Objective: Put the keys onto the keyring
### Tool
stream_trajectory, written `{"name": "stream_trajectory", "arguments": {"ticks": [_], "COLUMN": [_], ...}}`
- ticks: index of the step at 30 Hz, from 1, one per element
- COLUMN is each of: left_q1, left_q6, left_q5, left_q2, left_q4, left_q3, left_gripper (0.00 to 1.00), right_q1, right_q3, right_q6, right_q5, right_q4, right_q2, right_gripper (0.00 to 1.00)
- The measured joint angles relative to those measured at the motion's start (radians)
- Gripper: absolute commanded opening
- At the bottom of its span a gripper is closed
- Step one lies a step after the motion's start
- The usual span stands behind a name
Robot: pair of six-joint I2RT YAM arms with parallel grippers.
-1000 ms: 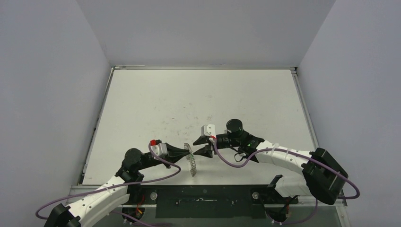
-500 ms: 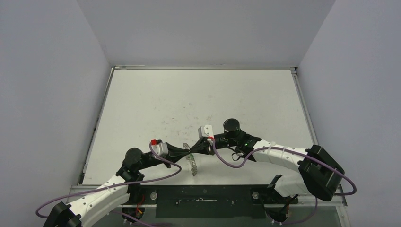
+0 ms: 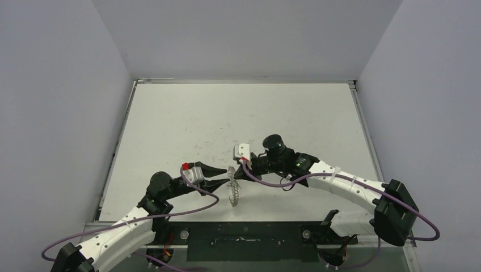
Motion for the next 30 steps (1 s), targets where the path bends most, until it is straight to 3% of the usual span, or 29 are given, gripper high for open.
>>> {"name": "stream_trajectory", "arguments": {"ticks": [8, 19, 28, 30], "left_q1": [-0.011, -0.095, -0.155, -0.158], "left_q6": [0.097, 0.179, 0.238, 0.248], "left_q5": [0.007, 0.036, 0.040, 0.040], "left_q2": [0.123, 0.328, 0.417, 0.425], "left_q4": [-0.078, -0.087, -0.088, -0.091], "left_q3": [0.088, 0.165, 0.205, 0.212], "left_gripper": [0.37, 0.35, 0.01, 0.00], "right_q1": [0.014, 0.032, 0.035, 0.035], "right_q3": [0.157, 0.175, 0.177, 0.182], "right_q6": [-0.038, -0.041, -0.042, -0.042], "right_q5": [0.117, 0.131, 0.141, 0.153], "right_q4": [-0.359, -0.458, -0.470, -0.482], "right_q2": [-0.001, -0.003, -0.005, -0.010], "right_gripper": [0.00, 0.00, 0.00, 0.00]}}
